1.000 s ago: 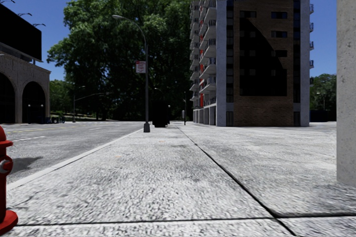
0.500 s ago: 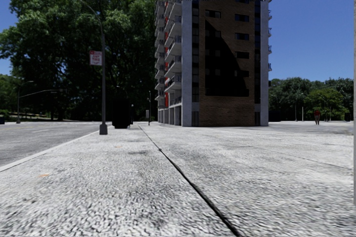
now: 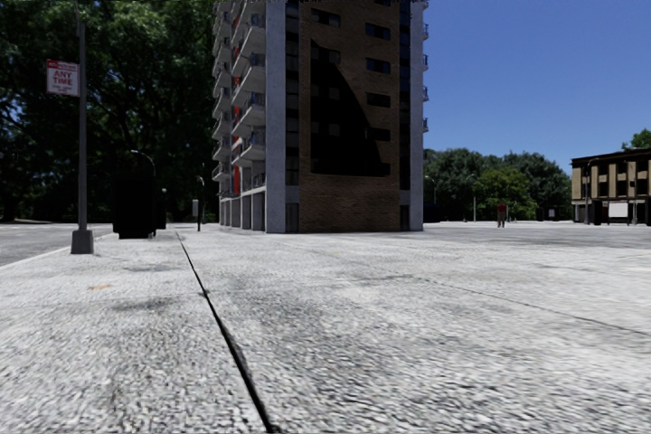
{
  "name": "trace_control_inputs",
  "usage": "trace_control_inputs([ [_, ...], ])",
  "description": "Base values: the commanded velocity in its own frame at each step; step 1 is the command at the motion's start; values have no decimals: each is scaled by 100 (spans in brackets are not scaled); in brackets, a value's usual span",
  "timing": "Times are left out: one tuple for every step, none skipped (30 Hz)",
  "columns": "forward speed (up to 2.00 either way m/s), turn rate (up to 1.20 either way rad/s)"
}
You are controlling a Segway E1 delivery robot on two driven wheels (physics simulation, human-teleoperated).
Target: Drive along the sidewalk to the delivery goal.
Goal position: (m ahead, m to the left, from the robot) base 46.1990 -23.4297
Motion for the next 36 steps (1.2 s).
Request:
trace_control_inputs([
  [200,-49],
  [200,-49],
  [200,-49],
  [200,-49],
  [200,-49],
  [200,-49],
  [200,-49],
  [200,-49],
  [200,-49],
  [200,-49],
  [200,-49],
  [200,-49],
  [200,-49],
  [200,-49],
  [200,-49],
  [200,-49],
  [200,-49],
  [200,-49],
  [200,-49],
  [200,-49],
  [200,-49],
  [200,-49],
  [200,-49],
  [200,-49],
  [200,-49],
  [200,-49],
  [200,-49],
  [200,-49],
  [200,-49],
  [200,-49],
  [200,-49],
  [200,-49],
  [200,-49],
  [200,-49],
  [200,-49],
  [200,-49],
])
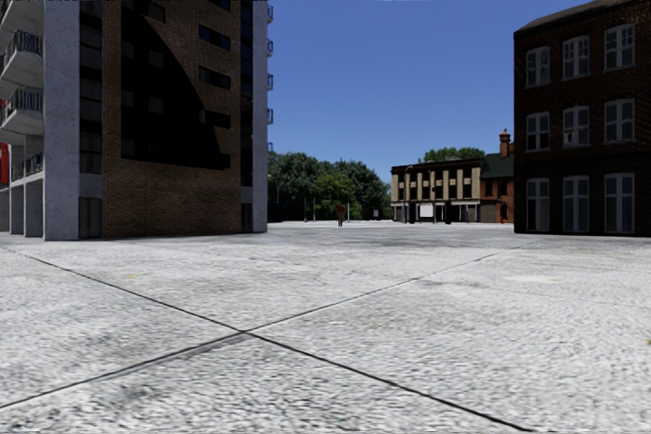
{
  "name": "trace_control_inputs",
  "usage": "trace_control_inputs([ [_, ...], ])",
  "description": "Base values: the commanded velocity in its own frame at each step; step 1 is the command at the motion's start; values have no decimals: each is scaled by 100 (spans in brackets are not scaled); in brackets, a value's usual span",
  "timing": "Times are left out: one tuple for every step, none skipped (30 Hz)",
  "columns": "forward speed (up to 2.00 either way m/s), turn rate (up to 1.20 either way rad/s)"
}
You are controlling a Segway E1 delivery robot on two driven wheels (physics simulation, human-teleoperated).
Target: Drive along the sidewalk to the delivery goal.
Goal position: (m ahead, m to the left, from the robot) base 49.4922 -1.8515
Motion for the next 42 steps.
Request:
trace_control_inputs([
  [200,-49],
  [200,-49],
  [200,-49],
  [200,-49],
  [200,-49],
  [200,-1],
  [200,-1],
  [200,0],
  [200,0],
  [200,0],
  [200,0],
  [200,0],
  [200,0],
  [200,0],
  [200,0],
  [200,0],
  [200,0],
  [200,0],
  [200,0],
  [200,0],
  [200,0],
  [200,0],
  [200,0],
  [200,0],
  [200,0],
  [200,0],
  [200,0],
  [200,0],
  [200,0],
  [200,0],
  [200,0],
  [200,0],
  [200,0],
  [200,0],
  [200,0],
  [200,0],
  [200,0],
  [200,0],
  [200,0],
  [200,0],
  [200,0],
  [200,0],
])
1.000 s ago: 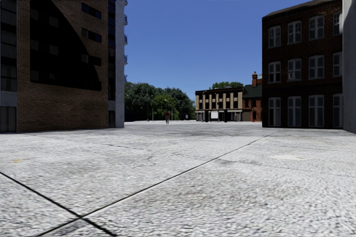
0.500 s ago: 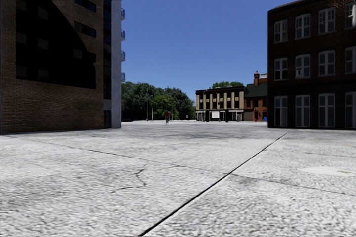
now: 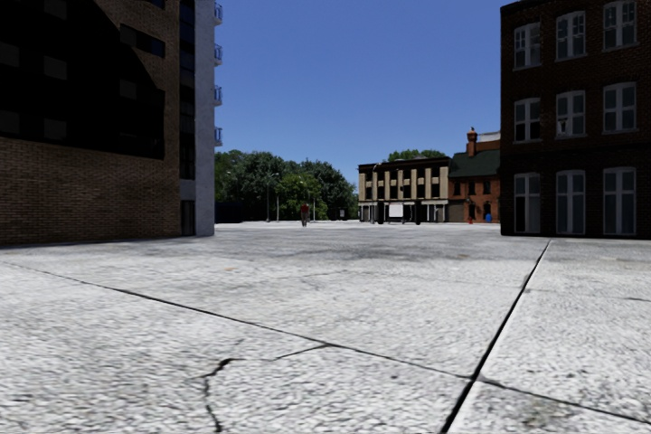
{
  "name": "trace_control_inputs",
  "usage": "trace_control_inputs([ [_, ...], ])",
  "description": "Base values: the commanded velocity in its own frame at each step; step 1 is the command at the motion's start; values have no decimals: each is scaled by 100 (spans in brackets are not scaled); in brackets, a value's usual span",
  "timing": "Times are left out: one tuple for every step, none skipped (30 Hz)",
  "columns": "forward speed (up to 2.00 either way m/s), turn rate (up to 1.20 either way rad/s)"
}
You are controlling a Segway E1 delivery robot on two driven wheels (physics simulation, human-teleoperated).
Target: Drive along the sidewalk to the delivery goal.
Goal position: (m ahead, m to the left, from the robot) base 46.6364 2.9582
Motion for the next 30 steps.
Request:
trace_control_inputs([
  [200,0],
  [200,0],
  [200,0],
  [200,0],
  [200,0],
  [200,0],
  [200,0],
  [200,0],
  [200,0],
  [200,0],
  [200,0],
  [200,0],
  [200,0],
  [200,0],
  [200,0],
  [200,0],
  [200,0],
  [200,0],
  [200,0],
  [200,0],
  [200,0],
  [200,0],
  [200,0],
  [200,0],
  [200,0],
  [200,0],
  [200,0],
  [200,0],
  [200,0],
  [200,0],
])
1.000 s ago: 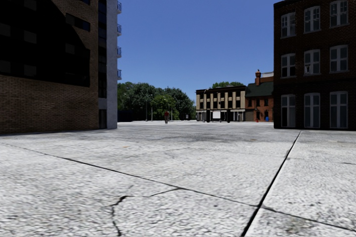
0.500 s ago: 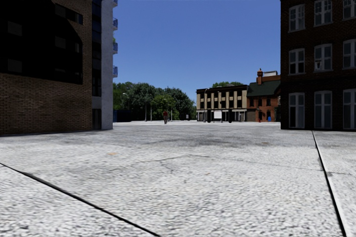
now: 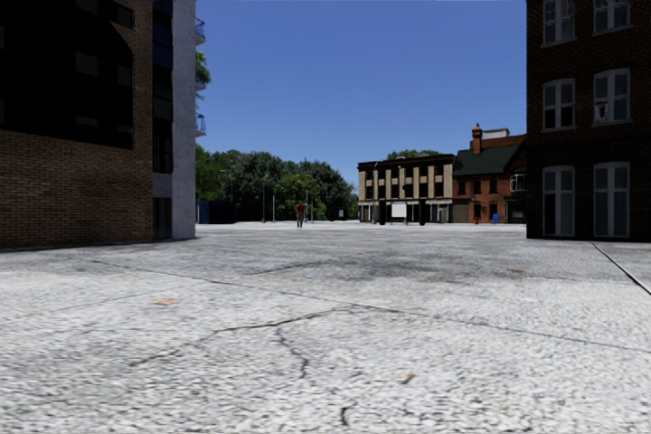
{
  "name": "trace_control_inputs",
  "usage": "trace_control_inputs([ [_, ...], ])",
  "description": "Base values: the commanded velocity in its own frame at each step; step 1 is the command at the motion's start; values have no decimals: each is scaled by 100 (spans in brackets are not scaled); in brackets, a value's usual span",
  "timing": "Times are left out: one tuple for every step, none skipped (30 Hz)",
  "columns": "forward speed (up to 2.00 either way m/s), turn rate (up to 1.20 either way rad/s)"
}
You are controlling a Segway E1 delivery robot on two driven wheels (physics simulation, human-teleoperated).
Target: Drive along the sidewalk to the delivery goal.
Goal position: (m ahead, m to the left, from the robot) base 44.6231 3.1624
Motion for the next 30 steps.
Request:
trace_control_inputs([
  [200,0],
  [200,0],
  [200,0],
  [200,0],
  [200,0],
  [200,0],
  [200,0],
  [200,0],
  [200,0],
  [200,0],
  [200,0],
  [200,0],
  [200,0],
  [200,0],
  [200,0],
  [200,0],
  [200,0],
  [200,0],
  [200,0],
  [200,0],
  [200,0],
  [200,5],
  [200,5],
  [200,9],
  [200,15],
  [200,17],
  [200,17],
  [200,18],
  [200,18],
  [200,18],
])
